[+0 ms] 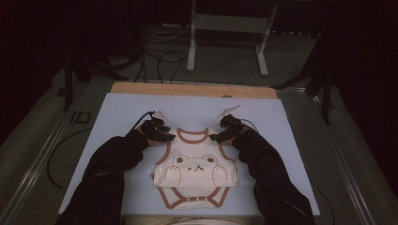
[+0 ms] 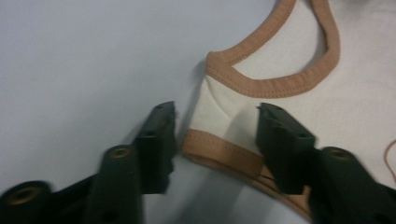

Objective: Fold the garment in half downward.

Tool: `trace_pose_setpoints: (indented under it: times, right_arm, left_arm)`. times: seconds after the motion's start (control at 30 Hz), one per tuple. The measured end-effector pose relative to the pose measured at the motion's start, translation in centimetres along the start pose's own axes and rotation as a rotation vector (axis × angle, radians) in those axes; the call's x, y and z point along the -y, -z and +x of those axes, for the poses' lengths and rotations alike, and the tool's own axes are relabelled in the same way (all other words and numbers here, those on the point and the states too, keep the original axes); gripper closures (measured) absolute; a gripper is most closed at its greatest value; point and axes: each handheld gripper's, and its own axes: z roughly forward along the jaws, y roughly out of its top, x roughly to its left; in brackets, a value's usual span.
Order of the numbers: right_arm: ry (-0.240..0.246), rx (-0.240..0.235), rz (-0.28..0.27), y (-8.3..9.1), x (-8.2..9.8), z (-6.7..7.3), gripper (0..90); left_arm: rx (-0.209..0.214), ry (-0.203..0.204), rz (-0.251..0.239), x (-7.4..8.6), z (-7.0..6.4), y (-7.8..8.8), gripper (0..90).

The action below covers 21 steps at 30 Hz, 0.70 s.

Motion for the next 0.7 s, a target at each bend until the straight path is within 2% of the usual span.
trace_pose_setpoints:
  times: [0.1, 0.2, 0.23, 0.47, 0.5, 0.6, 0.7]
  right_arm:
    - [0.025, 0.016, 0.013, -0.1, 0.1, -0.2, 27.1]
    - [0.026, 0.018, 0.022, -0.3, 0.1, -0.2, 31.8]
    - [0.024, 0.012, 0.027, -0.3, 0.2, -0.2, 36.1]
    - [0.030, 0.001, 0.039, -0.5, 0.2, -0.2, 39.7]
    - [0.048, -0.001, 0.043, -0.5, 0.1, -0.2, 43.2]
    - [0.056, -0.005, 0.052, -0.5, -0.1, -0.1, 47.1]
    - [0.064, -0.013, 0.059, -0.5, -0.2, 0.1, 51.5]
  left_arm:
    - [0.001, -0.006, 0.009, -0.2, -0.2, -0.1, 60.3]
    - [0.005, 0.000, 0.013, -0.3, -0.3, -0.1, 65.7]
    - [0.004, 0.005, 0.013, -0.3, -0.3, -0.1, 66.9]
    - [0.010, 0.005, 0.022, -0.4, -0.6, -0.2, 71.7]
    - [0.016, 0.011, 0.026, -0.5, -0.8, -0.2, 75.1]
    - [0.025, 0.001, 0.030, -0.7, -1.1, -0.4, 82.2]
    - [0.024, 0.010, 0.037, -0.8, -1.2, -0.4, 85.1]
